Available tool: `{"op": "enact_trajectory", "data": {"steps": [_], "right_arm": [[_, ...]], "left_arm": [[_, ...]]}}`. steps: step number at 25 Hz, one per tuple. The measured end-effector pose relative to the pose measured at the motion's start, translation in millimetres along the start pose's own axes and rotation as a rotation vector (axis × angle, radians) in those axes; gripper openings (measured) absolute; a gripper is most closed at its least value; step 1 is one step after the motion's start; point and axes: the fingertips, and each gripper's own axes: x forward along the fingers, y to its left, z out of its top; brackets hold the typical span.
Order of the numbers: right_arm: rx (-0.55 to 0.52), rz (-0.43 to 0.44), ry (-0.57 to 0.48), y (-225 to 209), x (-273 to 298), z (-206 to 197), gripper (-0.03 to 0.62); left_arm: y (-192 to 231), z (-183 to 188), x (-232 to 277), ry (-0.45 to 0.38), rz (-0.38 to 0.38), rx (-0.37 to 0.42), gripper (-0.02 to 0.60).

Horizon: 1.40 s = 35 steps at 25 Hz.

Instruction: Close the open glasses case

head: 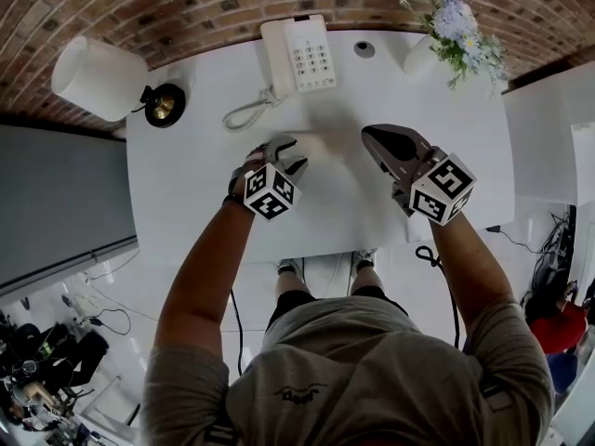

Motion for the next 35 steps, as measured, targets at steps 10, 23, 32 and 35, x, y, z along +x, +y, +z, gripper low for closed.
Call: {"op": "enact_trajectory", "data": {"steps": [10,23,32,35], "right_arm": [[-0.001,-0.007,-0.004,1.2,-7.7,2.1,0.009],[-0.022,-0.018,-0.022,7.0,-18.6,18.9,0.009],[-0.037,-0.037,-0.036,17.3,-37.6,45.5,0.009],[-0.045,-0.045,-0.038,21.4,-44.7,53.5,0.009]], "left_arm": [[0.4,0.8,-0.5,0.018,-0.004,-0.001,0.187],[-2.0,7.5,-7.4,0.021,-0.071,-0.035,0.232],[5.5,67.7,-75.1,-0.174,-0.021,-0.145,0.187],[7.2,91.1,-106.3,-0.249,0.006,-0.180,0.151]]}}
